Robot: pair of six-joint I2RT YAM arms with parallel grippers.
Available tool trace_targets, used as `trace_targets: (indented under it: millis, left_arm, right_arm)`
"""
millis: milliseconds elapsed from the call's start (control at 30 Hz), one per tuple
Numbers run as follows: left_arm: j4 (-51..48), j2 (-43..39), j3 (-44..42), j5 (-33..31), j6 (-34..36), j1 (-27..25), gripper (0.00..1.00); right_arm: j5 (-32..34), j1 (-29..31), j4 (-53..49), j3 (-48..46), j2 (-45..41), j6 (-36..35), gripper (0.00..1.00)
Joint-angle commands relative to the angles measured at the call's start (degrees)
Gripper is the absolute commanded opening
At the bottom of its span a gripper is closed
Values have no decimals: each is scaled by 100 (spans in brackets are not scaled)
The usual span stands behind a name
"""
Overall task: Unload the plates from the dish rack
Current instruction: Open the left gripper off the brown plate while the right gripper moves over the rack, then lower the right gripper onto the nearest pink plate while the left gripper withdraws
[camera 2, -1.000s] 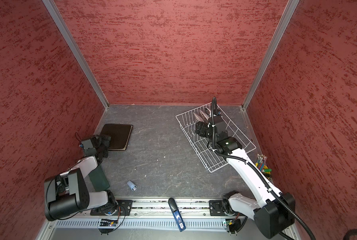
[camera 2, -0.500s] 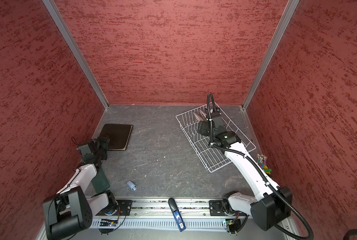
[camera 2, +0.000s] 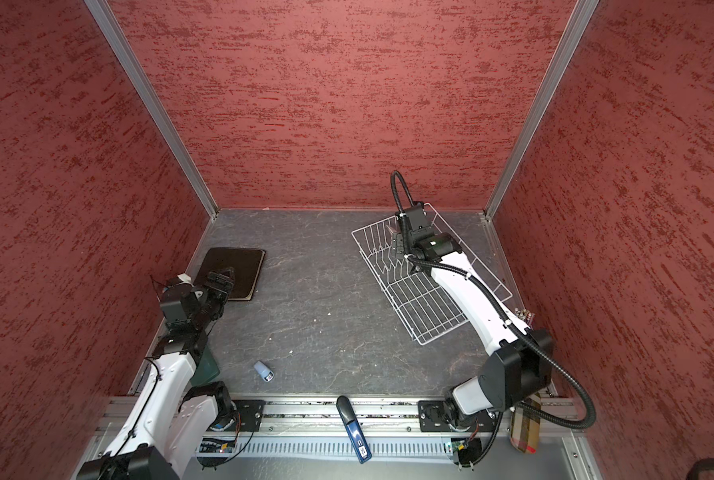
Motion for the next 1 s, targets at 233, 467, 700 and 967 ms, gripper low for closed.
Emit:
trace_targets:
  millis: [233,467,700,967]
  left_arm:
    - [148,483,428,-450,843,-1779,98]
    - [407,593,432,-862,698,-2573,98]
    - [613,887,512,-1088,606,-3107,98]
    - [828,1184,500,-1041,632,-3274,99]
  right_arm:
    - [820,292,-762,975,952,-309,77]
    - [1448,490,-899,1528,1586,-602,65]
    - [1730,510,-1072,1931,2153,-903,62]
    - [2171,509,-945,1877,2445,-1368,58]
